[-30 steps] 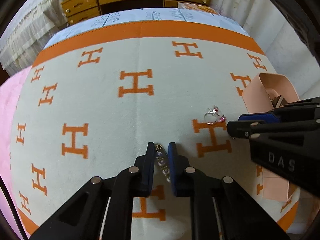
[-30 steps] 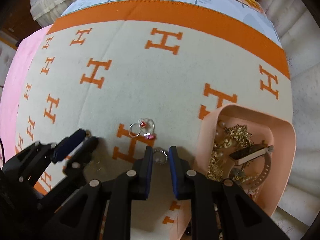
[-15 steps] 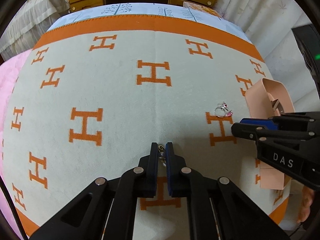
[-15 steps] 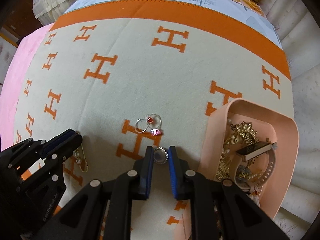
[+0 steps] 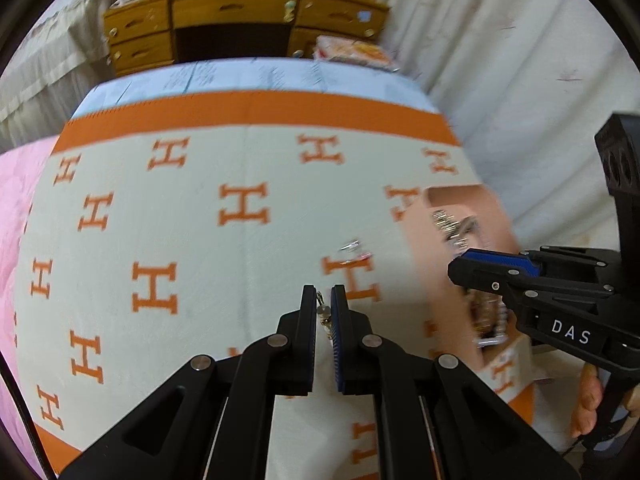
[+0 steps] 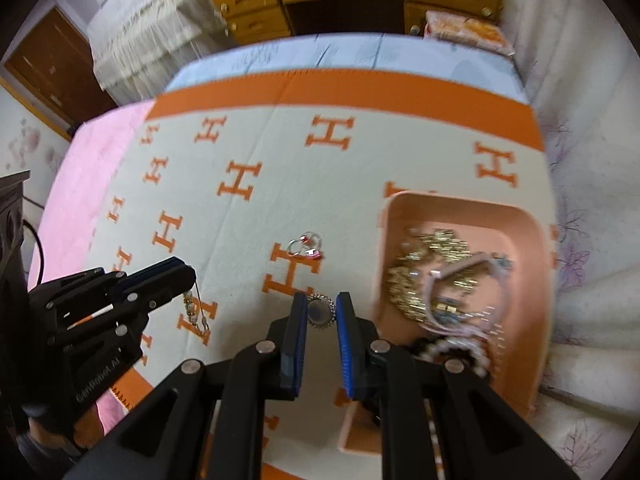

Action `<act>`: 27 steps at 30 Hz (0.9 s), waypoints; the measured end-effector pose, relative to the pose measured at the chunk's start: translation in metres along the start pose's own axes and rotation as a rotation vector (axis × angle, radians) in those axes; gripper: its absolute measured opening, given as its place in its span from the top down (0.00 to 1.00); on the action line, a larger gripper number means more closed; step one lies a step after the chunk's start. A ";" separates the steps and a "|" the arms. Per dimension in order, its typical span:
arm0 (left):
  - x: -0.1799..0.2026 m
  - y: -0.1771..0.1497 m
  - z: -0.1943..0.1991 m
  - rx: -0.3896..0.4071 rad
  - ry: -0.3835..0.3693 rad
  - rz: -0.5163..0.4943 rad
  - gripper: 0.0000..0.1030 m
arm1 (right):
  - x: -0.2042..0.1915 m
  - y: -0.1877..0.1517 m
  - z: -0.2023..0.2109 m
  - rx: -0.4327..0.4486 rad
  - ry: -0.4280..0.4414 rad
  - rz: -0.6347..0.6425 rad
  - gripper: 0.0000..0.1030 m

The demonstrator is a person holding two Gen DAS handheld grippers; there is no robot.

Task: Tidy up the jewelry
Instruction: 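Carry the brooch and pendant into the pink tray and open both grippers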

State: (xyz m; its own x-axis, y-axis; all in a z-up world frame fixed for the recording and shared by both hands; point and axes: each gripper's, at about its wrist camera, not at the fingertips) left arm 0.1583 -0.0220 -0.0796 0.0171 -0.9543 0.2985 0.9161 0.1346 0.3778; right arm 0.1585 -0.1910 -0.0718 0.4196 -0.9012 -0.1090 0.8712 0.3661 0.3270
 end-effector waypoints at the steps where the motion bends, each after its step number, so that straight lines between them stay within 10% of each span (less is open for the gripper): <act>1: 0.006 0.001 0.003 0.003 -0.012 -0.011 0.95 | 0.007 -0.003 0.009 0.020 -0.003 -0.009 0.86; 20: 0.142 -0.001 -0.023 -0.051 -0.146 -0.232 0.94 | 0.086 -0.065 0.037 0.051 -0.103 -0.194 0.85; 23: 0.145 -0.004 -0.026 -0.054 -0.133 -0.250 0.74 | 0.090 -0.068 0.034 0.035 -0.084 -0.216 0.85; 25: 0.143 -0.004 -0.025 -0.044 -0.119 -0.248 0.40 | 0.091 -0.069 0.033 0.033 -0.075 -0.224 0.84; 27: 0.139 -0.005 -0.016 -0.008 -0.108 -0.248 0.35 | 0.090 -0.070 0.034 0.037 -0.071 -0.227 0.84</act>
State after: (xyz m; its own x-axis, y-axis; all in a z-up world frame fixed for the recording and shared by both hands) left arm 0.1630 -0.1595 -0.0543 -0.2509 -0.9238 0.2891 0.8900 -0.1027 0.4442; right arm 0.1265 -0.3062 -0.0723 0.1941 -0.9739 -0.1180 0.9306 0.1447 0.3363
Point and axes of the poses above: each gripper's, at about its wrist camera, not at the fingertips, and z roughly against the way its jaws point, x to its right, y to its top, and after that the axes turned 9 degrees about z, right-handed
